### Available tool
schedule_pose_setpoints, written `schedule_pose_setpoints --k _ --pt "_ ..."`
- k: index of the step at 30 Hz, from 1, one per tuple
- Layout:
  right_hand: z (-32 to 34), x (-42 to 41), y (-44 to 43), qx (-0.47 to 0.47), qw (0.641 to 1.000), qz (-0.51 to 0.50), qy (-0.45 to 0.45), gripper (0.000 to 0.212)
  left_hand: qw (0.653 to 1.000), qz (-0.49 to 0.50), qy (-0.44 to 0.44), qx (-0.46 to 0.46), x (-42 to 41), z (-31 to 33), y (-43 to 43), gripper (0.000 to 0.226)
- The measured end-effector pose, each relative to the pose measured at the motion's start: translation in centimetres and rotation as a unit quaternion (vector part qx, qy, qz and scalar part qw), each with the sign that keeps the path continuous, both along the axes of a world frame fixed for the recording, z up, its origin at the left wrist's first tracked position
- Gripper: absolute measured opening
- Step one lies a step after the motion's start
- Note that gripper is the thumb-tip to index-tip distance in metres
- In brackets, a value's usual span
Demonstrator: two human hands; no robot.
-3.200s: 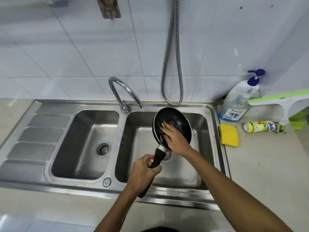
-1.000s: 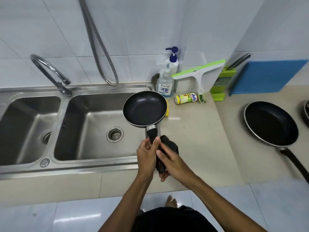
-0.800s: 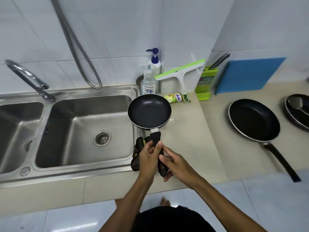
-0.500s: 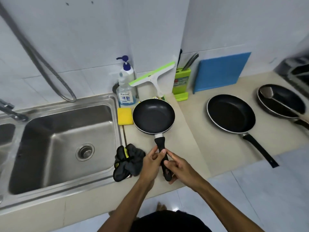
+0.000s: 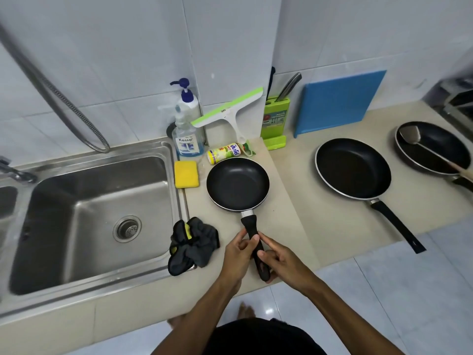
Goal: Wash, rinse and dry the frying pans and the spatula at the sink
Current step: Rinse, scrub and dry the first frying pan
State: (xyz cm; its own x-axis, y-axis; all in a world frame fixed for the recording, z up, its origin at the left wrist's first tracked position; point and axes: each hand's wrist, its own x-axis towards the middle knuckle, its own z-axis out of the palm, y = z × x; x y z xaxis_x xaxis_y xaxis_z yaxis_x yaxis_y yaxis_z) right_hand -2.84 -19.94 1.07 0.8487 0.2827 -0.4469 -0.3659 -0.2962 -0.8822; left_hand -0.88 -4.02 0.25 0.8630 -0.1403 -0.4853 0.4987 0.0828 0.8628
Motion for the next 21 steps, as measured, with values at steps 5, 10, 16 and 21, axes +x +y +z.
schedule_pose_setpoints --k 5,10,16,21 --pt "-0.6 -0.1 -0.3 0.002 1.000 -0.006 0.021 0.062 1.000 0.003 0.003 -0.002 -0.1 -1.0 -0.2 0.036" --pt "-1.2 -0.1 -0.1 -0.005 0.999 -0.003 0.038 0.060 1.000 0.004 0.015 -0.016 0.0 -1.9 -0.3 0.034" --pt "-1.8 -0.4 0.1 -0.012 0.999 -0.013 0.041 0.058 0.999 0.024 0.031 -0.013 0.1 -2.3 -0.1 0.029" --pt "-1.9 -0.5 0.2 -0.015 0.999 -0.015 0.046 0.060 0.998 0.035 0.042 -0.012 -0.1 -2.7 -0.2 0.036"
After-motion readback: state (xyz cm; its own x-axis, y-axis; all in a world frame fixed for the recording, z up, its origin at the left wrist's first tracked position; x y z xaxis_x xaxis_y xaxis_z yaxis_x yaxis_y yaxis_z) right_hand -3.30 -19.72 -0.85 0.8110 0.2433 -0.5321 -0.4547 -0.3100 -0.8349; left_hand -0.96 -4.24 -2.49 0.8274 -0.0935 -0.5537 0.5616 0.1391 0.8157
